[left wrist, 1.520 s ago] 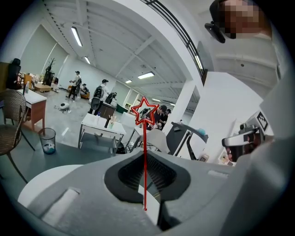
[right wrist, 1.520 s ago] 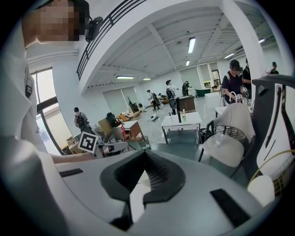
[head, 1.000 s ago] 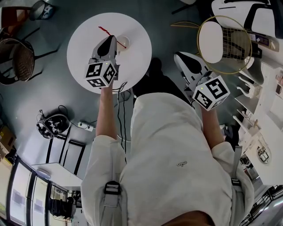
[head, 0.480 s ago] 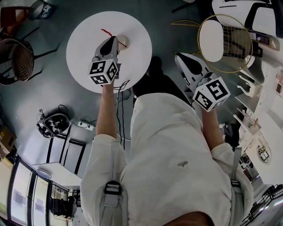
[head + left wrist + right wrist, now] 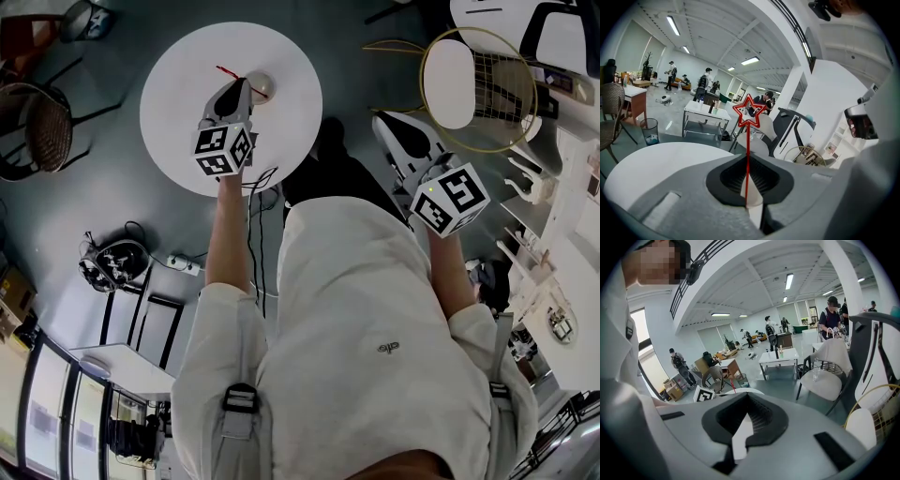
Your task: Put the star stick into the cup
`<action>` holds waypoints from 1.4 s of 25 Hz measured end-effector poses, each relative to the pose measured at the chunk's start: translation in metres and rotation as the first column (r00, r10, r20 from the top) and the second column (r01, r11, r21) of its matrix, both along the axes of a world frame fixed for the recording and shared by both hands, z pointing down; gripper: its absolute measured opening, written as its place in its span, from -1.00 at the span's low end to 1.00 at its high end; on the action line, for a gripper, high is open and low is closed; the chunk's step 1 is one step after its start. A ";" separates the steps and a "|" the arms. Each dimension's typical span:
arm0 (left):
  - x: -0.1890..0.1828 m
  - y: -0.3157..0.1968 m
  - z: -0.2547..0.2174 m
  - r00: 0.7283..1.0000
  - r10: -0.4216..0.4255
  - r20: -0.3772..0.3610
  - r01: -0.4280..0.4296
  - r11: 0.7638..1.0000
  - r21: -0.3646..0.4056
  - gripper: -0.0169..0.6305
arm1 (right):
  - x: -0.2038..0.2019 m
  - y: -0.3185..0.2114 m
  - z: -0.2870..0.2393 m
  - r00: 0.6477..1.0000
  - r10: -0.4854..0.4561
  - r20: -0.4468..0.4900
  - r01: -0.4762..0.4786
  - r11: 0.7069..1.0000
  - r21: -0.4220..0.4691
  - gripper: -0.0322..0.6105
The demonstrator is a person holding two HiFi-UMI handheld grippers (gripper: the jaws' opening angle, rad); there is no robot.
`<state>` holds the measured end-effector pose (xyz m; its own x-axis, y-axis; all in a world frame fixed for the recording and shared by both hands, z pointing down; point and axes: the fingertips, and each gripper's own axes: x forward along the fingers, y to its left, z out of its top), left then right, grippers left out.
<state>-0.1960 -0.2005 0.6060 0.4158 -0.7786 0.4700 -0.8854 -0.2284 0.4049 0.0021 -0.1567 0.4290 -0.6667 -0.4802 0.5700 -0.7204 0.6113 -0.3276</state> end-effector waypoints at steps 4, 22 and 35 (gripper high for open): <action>-0.002 0.002 0.001 1.000 -0.008 -0.002 0.008 1.000 0.004 -0.88 | 0.000 0.001 -0.002 1.000 -0.003 0.003 0.003 1.000 0.001 -0.88; -0.028 -0.003 0.017 0.996 -0.088 0.014 0.089 0.996 -0.027 -0.87 | -0.006 -0.001 -0.002 1.000 -0.011 0.010 0.011 1.000 0.002 -0.88; -0.038 0.003 0.017 0.993 -0.113 0.043 0.115 0.993 -0.038 -0.71 | -0.011 0.003 -0.005 0.999 -0.031 0.016 0.031 0.999 0.015 -0.88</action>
<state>-0.2339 -0.1973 0.6228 0.3054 -0.7998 0.5167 -0.9206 -0.1094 0.3749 -0.0089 -0.1539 0.4239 -0.6908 -0.4672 0.5519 -0.6955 0.6380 -0.3304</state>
